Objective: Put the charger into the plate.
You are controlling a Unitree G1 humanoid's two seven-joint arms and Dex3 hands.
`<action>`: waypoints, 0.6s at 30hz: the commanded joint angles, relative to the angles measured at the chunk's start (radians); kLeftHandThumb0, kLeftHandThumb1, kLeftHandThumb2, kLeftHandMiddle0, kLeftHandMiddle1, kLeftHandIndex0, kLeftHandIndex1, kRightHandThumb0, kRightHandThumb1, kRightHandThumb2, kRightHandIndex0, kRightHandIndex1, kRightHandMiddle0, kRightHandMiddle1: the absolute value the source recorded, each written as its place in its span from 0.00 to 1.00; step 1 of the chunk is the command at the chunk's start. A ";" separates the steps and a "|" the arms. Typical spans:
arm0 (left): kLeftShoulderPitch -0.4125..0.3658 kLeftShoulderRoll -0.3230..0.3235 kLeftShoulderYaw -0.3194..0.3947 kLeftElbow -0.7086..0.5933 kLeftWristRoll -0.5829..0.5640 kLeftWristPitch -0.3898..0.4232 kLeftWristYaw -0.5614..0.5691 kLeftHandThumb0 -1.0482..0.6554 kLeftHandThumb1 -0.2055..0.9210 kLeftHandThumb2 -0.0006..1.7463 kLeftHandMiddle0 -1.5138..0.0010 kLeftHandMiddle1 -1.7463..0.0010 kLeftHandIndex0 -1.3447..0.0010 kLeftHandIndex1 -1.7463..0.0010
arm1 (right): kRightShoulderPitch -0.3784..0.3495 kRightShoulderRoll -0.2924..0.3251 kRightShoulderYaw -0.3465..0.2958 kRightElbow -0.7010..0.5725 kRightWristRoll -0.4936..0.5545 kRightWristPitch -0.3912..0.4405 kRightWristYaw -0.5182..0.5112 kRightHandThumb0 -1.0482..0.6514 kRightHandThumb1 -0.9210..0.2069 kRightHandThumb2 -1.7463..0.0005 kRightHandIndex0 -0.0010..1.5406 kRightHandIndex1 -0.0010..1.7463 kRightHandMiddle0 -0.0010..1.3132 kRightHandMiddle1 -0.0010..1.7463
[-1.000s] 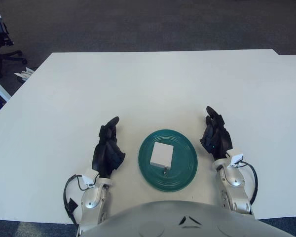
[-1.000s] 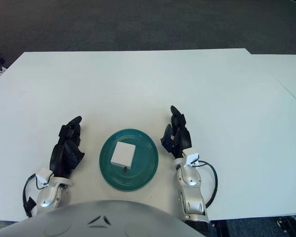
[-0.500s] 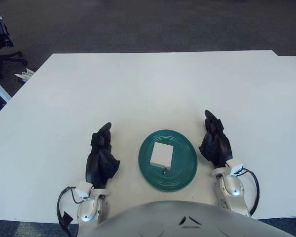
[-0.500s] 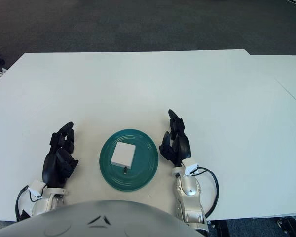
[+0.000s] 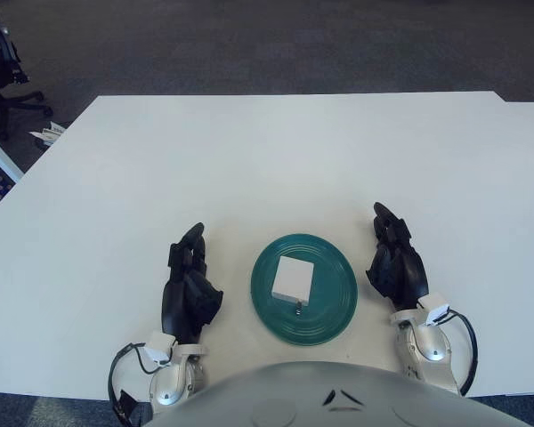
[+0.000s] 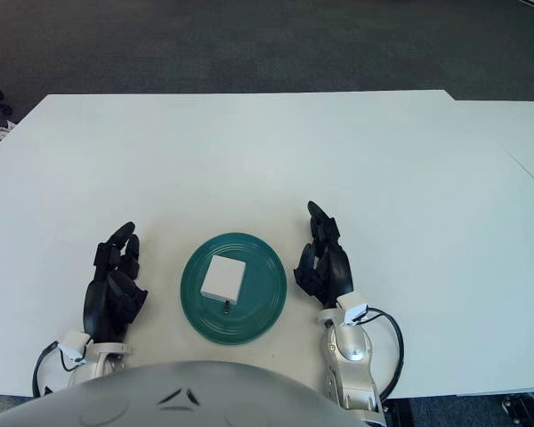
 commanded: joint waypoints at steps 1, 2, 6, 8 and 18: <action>0.035 -0.003 -0.015 0.024 0.020 0.030 0.016 0.00 1.00 0.62 0.83 0.99 0.98 0.52 | 0.054 -0.008 -0.011 0.030 0.008 0.057 0.001 0.07 0.00 0.44 0.09 0.01 0.00 0.27; 0.032 -0.002 -0.015 0.026 0.022 0.030 0.017 0.00 1.00 0.62 0.83 0.99 0.98 0.52 | 0.057 -0.009 -0.012 0.024 0.007 0.058 -0.001 0.07 0.00 0.44 0.09 0.01 0.00 0.27; 0.023 0.002 -0.014 0.028 0.027 0.036 0.022 0.00 1.00 0.62 0.83 0.99 0.98 0.53 | 0.065 -0.017 -0.020 0.006 0.000 0.062 -0.005 0.07 0.00 0.44 0.10 0.01 0.00 0.27; 0.021 0.003 -0.016 0.025 0.030 0.045 0.026 0.00 1.00 0.62 0.84 1.00 0.99 0.54 | 0.070 -0.023 -0.030 -0.001 -0.002 0.064 -0.009 0.07 0.00 0.44 0.10 0.01 0.00 0.27; 0.010 0.028 -0.034 0.012 0.056 0.040 0.011 0.00 1.00 0.63 0.86 1.00 1.00 0.59 | 0.083 -0.024 -0.058 -0.011 0.009 0.068 -0.012 0.08 0.00 0.44 0.11 0.01 0.00 0.28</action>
